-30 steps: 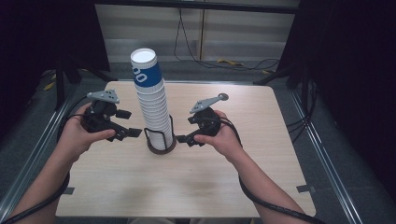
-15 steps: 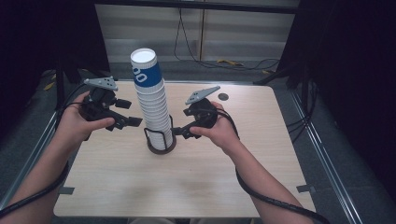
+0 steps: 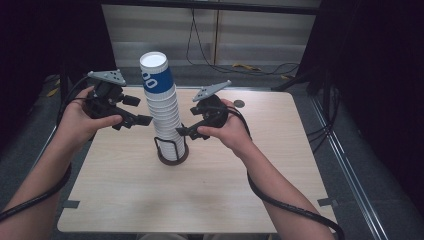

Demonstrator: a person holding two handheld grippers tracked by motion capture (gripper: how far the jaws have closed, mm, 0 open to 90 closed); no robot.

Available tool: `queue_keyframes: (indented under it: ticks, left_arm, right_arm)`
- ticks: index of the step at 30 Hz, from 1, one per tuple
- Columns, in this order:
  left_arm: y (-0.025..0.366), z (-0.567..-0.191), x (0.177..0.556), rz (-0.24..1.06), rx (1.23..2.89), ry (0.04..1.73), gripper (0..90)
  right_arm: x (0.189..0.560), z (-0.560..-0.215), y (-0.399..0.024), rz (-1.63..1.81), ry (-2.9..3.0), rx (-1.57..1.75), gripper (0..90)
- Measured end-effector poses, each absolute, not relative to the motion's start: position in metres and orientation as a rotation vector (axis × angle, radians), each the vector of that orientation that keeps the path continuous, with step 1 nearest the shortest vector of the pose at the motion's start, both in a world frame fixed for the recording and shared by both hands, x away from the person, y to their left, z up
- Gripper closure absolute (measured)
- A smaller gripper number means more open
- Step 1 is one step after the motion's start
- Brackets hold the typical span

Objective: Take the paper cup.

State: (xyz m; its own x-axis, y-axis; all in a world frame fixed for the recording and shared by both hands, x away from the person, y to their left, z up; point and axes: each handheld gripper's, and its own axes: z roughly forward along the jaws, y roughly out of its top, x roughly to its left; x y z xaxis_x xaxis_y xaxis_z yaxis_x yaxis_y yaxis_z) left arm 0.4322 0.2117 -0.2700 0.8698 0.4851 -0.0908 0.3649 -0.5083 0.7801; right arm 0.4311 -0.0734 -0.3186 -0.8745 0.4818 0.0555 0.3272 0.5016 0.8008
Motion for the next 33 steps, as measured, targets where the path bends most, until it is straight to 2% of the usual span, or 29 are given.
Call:
queue_keyframes:
  ticks: [33]
  left_arm:
    - [0.205, -0.243, 0.448, 0.203, 2.098, 0.606, 15.8]
  right_arm:
    - [0.438, -0.313, -0.061, 1.329, 2.539, 0.682, 13.2]
